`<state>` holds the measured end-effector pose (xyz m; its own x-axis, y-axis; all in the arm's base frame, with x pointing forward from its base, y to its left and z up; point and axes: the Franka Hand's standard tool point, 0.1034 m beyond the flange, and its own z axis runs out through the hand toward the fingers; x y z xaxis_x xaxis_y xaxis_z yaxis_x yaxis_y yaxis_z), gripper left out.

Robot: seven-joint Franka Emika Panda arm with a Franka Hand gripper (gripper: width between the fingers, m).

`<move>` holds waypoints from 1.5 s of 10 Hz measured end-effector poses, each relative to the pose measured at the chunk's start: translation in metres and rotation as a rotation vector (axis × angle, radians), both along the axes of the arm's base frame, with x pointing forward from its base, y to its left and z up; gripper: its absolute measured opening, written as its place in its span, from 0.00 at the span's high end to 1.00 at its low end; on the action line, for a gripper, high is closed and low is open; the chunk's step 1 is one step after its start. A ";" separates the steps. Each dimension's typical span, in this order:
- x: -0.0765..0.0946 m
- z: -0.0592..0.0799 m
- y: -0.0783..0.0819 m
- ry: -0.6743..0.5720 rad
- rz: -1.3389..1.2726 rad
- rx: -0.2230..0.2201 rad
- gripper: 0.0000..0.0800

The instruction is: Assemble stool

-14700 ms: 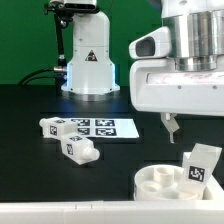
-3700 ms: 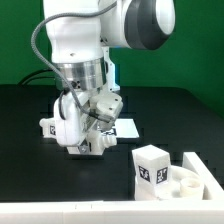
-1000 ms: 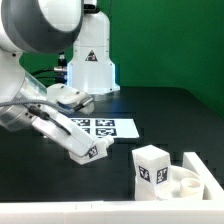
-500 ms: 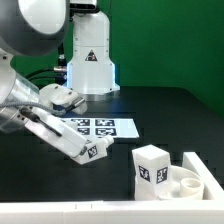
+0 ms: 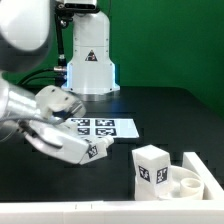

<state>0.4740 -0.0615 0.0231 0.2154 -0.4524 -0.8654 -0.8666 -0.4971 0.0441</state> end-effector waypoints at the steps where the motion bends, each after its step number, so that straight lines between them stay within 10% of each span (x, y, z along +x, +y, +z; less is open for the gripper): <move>1: -0.001 -0.003 -0.001 0.001 -0.005 -0.002 0.19; 6: -0.001 -0.018 0.011 0.036 -0.043 -0.058 0.19; 8: 0.002 -0.020 0.009 0.021 -0.045 -0.076 0.49; 9: 0.005 -0.019 0.008 0.010 -0.040 -0.089 0.49; 13: 0.049 0.064 0.016 -0.233 0.110 -0.292 0.58; 15: 0.041 0.054 0.015 -0.275 0.076 -0.372 0.58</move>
Offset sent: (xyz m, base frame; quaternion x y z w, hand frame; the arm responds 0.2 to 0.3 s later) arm 0.0055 0.0355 -0.0181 0.0513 -0.0043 0.0651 0.9965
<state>0.5150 -0.0466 0.0772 0.4589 -0.6948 -0.5538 -0.8326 -0.5539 0.0050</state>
